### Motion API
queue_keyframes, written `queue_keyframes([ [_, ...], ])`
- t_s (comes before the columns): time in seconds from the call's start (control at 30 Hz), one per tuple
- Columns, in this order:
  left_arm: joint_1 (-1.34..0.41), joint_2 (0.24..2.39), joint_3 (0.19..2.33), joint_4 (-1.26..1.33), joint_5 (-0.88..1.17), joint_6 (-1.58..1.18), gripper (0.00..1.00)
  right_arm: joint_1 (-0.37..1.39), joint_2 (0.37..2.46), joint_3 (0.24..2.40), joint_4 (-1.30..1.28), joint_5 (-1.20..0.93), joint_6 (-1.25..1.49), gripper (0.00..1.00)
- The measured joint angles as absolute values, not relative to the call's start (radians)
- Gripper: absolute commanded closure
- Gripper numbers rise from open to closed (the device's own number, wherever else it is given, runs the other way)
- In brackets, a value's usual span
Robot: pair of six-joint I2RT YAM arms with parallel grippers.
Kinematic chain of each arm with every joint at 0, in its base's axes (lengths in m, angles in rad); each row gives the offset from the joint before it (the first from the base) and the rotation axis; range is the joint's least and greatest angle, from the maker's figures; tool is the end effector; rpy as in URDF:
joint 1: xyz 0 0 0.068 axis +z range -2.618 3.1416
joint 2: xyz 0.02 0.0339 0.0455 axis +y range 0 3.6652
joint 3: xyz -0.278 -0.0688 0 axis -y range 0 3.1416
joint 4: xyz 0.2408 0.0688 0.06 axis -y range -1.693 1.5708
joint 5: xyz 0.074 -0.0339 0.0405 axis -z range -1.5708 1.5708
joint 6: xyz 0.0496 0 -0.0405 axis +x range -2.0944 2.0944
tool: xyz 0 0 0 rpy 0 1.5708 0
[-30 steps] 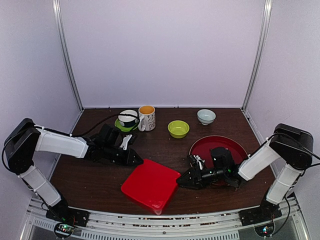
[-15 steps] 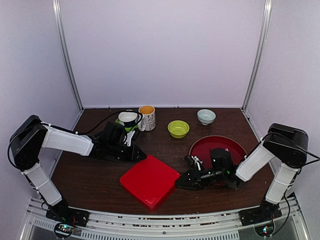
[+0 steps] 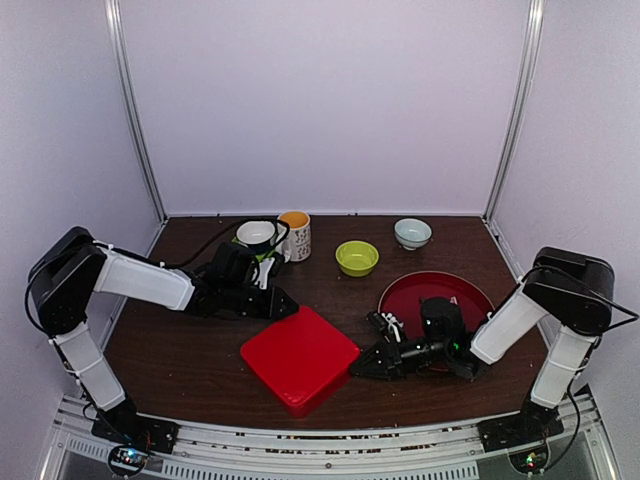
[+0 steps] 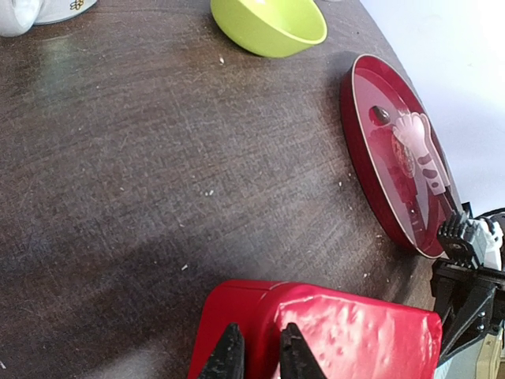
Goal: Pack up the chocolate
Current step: Press the box lid onto the packing box.
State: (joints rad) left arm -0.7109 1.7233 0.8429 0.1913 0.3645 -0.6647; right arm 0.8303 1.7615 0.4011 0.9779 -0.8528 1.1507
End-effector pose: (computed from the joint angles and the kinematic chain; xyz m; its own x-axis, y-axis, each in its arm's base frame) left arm 0.2573 -0.2449 0.1643 -0.8839 0.0006 -0.4677 0.3468 0.6719 -0.6545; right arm 0.1617 0.2323 0.1237 -0.9765 -0.1780 -0.1217 -0.1604 0.2222 0.9617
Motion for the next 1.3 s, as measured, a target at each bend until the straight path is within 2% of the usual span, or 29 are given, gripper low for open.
queue_keyframes([
  [0.13, -0.714, 1.728, 0.843, 0.205, 0.363, -0.671, 0.82, 0.83, 1.762, 0.4, 0.968, -0.853, 1.148, 0.9],
  [0.27, -0.716, 1.736, 0.843, 0.22, 0.364, -0.678, 0.82, 0.83, 1.769, 0.399, 0.953, -0.848, 1.147, 0.87],
  [0.43, -0.726, 1.74, 0.846, 0.225, 0.363, -0.678, 0.82, 0.83, 1.775, 0.389, 0.936, -0.839, 1.142, 0.66],
  [0.63, -0.738, 1.747, 0.879, 0.171, 0.362, -0.663, 0.81, 0.828, 1.726, 0.381, 0.841, -0.82, 1.116, 0.51],
  [0.9, -0.751, 1.748, 0.928, 0.074, 0.354, -0.633, 0.79, 0.782, 1.554, 0.385, 0.546, -0.75, 0.969, 0.3],
  [1.3, -0.761, 1.75, 0.96, 0.012, 0.347, -0.607, 0.79, 0.765, 1.451, 0.426, 0.322, -0.697, 0.817, 0.14],
])
